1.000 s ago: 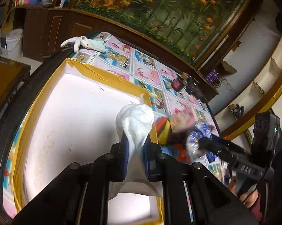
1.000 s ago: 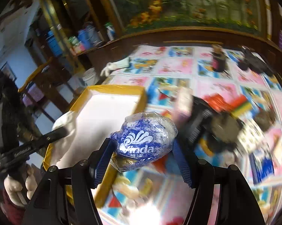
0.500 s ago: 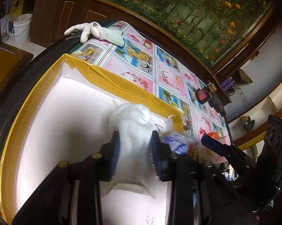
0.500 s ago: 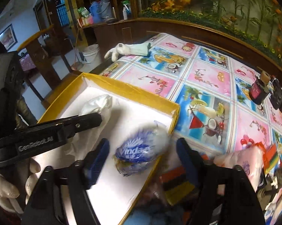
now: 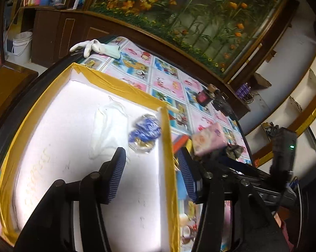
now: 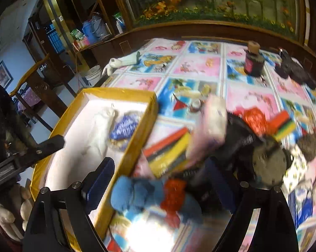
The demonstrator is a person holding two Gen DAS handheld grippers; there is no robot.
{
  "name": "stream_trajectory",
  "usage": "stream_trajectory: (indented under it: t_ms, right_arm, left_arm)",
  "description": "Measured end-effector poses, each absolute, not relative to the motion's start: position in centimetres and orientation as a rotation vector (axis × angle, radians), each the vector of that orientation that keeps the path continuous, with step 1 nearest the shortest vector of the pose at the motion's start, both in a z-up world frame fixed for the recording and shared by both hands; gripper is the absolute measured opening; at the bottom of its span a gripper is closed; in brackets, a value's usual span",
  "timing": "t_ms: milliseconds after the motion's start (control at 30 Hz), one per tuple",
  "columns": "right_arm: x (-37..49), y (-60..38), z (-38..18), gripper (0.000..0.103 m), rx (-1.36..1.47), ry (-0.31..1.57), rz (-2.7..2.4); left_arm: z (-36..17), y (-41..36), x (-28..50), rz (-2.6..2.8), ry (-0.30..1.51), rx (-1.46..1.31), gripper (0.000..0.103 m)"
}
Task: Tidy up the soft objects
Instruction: 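Release white cloth into box with left tool while right tool drops Vinda bag, then grasp blue towel with left tool while right tool grasps blue towel and orange bag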
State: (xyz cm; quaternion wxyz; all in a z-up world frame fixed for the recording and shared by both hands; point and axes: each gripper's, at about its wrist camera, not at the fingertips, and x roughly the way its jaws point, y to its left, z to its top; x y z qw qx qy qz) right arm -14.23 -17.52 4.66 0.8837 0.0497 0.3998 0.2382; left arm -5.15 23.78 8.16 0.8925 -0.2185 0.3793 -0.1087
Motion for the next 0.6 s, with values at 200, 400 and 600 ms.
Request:
stream_trajectory:
  t_ms: [200,400,600]
  right_arm:
    - [-15.9,-16.7,4.0,0.048,0.051,0.836,0.500]
    - [-14.2,-15.1,2.5,0.038,0.154,0.900,0.633]
    - [-17.2,-17.3,-0.2,0.040,0.234,1.091,0.904]
  left_arm:
    - [9.1,22.3,-8.3,-0.219,0.741,-0.427,0.050]
    - [8.8,22.0,-9.4,-0.219,0.756,-0.429,0.050]
    - [8.5,20.7,-10.0,-0.252,0.772,-0.383,0.050]
